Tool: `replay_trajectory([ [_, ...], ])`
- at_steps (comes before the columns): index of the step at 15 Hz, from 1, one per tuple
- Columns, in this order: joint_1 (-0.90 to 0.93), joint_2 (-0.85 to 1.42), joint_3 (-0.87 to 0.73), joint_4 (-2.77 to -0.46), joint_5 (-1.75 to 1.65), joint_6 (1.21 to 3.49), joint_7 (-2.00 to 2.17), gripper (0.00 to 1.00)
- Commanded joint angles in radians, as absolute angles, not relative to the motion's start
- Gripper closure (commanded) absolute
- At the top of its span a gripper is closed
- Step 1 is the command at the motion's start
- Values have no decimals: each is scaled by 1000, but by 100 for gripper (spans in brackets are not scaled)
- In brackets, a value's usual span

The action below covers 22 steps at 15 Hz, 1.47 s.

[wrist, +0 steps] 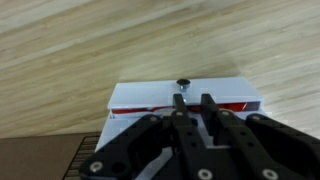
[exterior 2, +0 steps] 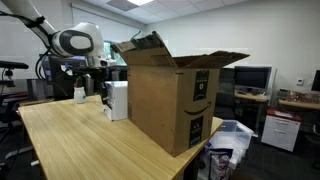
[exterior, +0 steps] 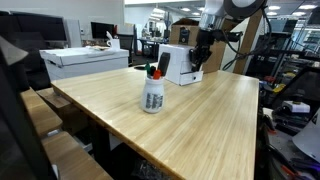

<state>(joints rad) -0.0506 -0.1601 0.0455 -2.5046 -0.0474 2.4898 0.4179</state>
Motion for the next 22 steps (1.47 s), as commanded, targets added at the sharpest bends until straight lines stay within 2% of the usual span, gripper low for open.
replay_trajectory([
  [1,-52,-173,48,-2523,-72,2519,432,96],
  [3,-49,-175,46,-2519,-62,2496,425,100],
  [9,-46,-185,47,-2517,-55,2450,424,96],
  [10,-45,-185,46,-2519,-53,2457,422,71],
  [12,-45,-184,46,-2518,-52,2466,420,70],
  [22,-52,-163,40,-2502,-59,2523,418,16],
])
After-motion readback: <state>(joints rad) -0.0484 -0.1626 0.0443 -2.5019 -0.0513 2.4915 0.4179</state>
